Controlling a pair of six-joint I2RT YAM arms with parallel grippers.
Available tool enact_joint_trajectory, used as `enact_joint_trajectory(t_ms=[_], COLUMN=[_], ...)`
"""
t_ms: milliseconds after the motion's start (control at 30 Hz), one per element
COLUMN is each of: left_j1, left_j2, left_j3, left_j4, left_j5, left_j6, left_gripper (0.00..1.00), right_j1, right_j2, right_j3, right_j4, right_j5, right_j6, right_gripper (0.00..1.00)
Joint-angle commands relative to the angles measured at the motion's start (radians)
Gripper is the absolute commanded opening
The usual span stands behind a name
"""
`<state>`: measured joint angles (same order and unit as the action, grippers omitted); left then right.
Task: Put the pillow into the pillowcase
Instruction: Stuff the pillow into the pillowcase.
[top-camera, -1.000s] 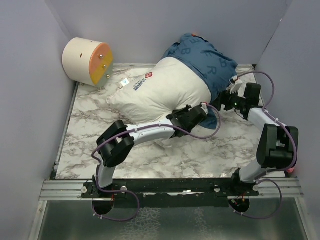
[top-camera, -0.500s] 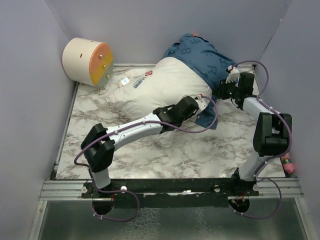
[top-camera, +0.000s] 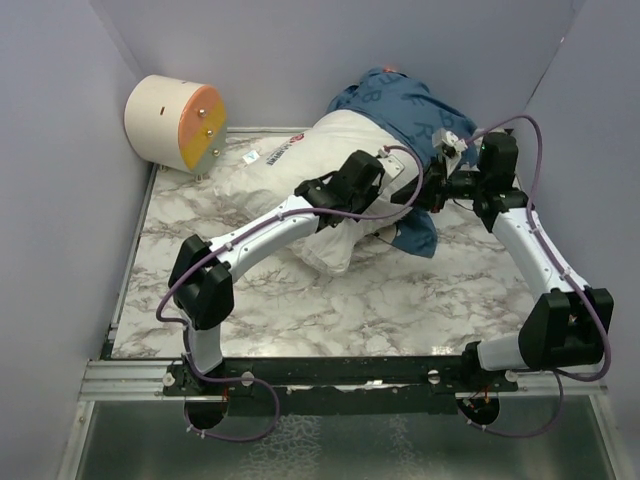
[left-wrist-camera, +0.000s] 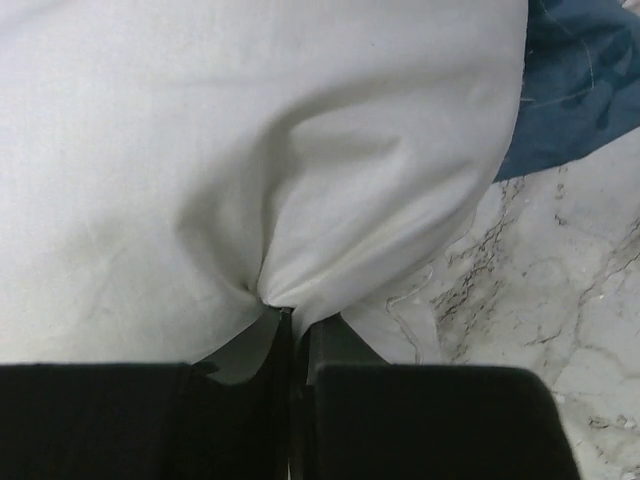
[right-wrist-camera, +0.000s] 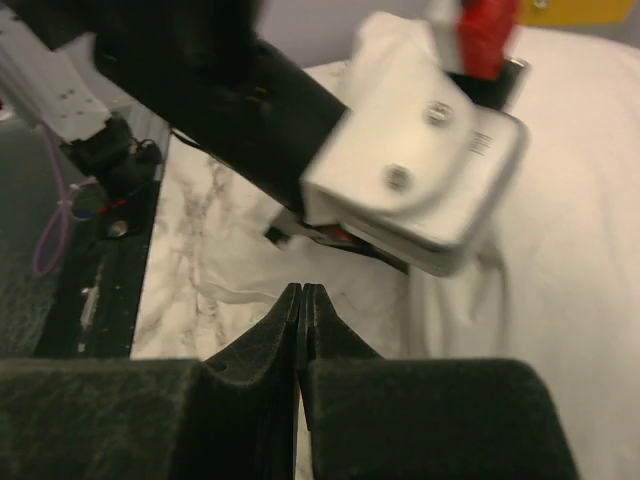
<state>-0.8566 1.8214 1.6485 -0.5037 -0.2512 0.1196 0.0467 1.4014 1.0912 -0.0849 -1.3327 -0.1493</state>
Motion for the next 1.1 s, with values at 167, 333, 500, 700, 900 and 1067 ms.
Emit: enact_joint_trajectory(t_ms=[167, 333, 500, 700, 900, 1067], left_j1=[0.045, 0.067, 0.071, 0.072, 0.082, 0.121], left_j2=[0.003, -0.078, -0.09, -0.115, -0.114, -0.071], left_j3=[0.044, -0.071, -0.057, -0.037, 0.031, 0.125], left_j4=[0.144, 0.194, 0.186, 0.19, 0.183, 0.193], left_j5=[0.121, 0.167, 0.21, 0.258, 0.269, 0.293], left_j6=[-0.08, -0.098, -0.098, -0.116, -0.121, -0.168], left_gripper=[0.0, 0.0, 0.0, 0.0, 0.0, 0.0], right_j1=[-0.062, -0.169, -0.168, -0.167, -0.16, -0.112], right_j2=[0.0, 0.099, 0.245, 0.422, 0.392, 0.1], right_j3=[0.015, -0.083, -0.048, -0.023, -0.013, -0.073], right_j4=[-0.09, -0.054, -0.092, -0.043, -0.077, -0.03], right_j5=[0.501, 0.629, 0.667, 0.71, 0.399, -0.042], right_j6=[0.079, 0.069, 0.05, 0.034, 0.013, 0.006], right_gripper=[0.26, 0.6, 1.0, 1.0, 0.21, 0.01])
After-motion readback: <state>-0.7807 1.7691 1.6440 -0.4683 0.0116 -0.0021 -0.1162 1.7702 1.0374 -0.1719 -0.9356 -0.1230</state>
